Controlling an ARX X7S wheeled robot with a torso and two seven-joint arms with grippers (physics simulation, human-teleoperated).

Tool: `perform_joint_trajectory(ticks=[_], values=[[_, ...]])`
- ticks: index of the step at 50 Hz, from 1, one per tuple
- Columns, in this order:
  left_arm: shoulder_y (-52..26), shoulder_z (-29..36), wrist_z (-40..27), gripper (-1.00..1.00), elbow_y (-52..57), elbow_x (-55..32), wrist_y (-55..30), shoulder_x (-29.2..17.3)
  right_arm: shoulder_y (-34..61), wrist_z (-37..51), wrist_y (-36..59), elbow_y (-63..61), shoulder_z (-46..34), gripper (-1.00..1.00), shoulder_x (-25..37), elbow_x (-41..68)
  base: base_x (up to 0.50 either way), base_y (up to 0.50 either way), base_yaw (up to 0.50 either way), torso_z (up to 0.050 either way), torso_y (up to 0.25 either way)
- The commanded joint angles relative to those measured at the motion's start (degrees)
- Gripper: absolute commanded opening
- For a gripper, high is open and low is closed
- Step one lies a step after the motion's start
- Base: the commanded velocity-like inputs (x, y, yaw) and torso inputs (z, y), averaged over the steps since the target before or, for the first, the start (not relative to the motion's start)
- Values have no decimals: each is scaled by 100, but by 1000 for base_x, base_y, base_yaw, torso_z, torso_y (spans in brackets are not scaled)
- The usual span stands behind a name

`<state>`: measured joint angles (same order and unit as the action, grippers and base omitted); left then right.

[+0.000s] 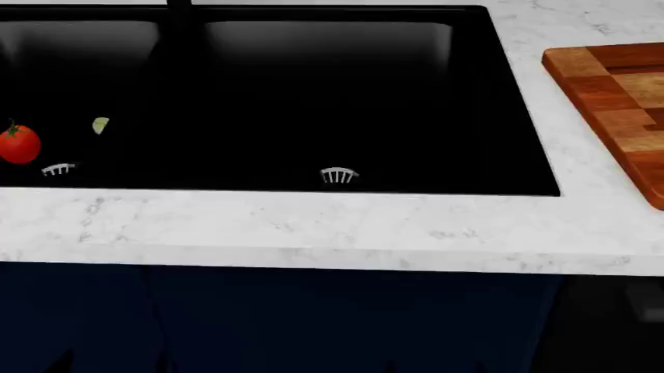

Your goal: Pick the vegetables from the sink and place them on the cutting board.

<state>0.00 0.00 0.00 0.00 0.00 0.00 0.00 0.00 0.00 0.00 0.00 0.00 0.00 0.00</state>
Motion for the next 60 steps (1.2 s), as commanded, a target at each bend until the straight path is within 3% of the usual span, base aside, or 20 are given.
perform_joint_trajectory(ticks=[1, 11, 12, 13, 14, 15, 17, 27, 60], values=[[-27, 107, -106, 100, -68, -93, 43, -93, 28, 49, -59, 86, -50, 100, 42, 42, 0, 0, 0, 0, 0], [-28, 344, -377, 100, -60, -69, 16, -293, -32, 307, 66, -111, -213, 100, 247, 278, 0, 0, 0, 0, 0], [128, 482, -615, 100, -38, 514, 622, -382, -3565, 682, -1092, -2529, -305, 100, 312, -139, 0, 0, 0, 0, 0], [-14, 79, -102, 100, -38, 81, 6, -73, -46, 88, 74, -122, 5, 100, 58, 103, 0, 0, 0, 0, 0], [17, 139, -100, 100, 19, 54, 0, -112, 225, 99, -116, 308, -26, 100, 104, 133, 0, 0, 0, 0, 0], [80, 201, -102, 100, 23, 52, 89, -142, 102, 212, 478, -273, -47, 100, 88, 210, 0, 0, 0, 0, 0], [97, 298, -132, 100, 16, 75, 135, -186, -9, 310, 678, -604, -107, 100, 130, 256, 0, 0, 0, 0, 0], [-253, 441, -258, 100, -997, -10, 822, -309, 75, 577, 1087, -647, -426, 100, 347, 111, 0, 89, 0, 0, 0], [71, 747, -581, 100, 105, -246, 41, -519, 285, 796, 495, 63, -657, 100, 559, 323, 0, 500, 0, 0, 0]])
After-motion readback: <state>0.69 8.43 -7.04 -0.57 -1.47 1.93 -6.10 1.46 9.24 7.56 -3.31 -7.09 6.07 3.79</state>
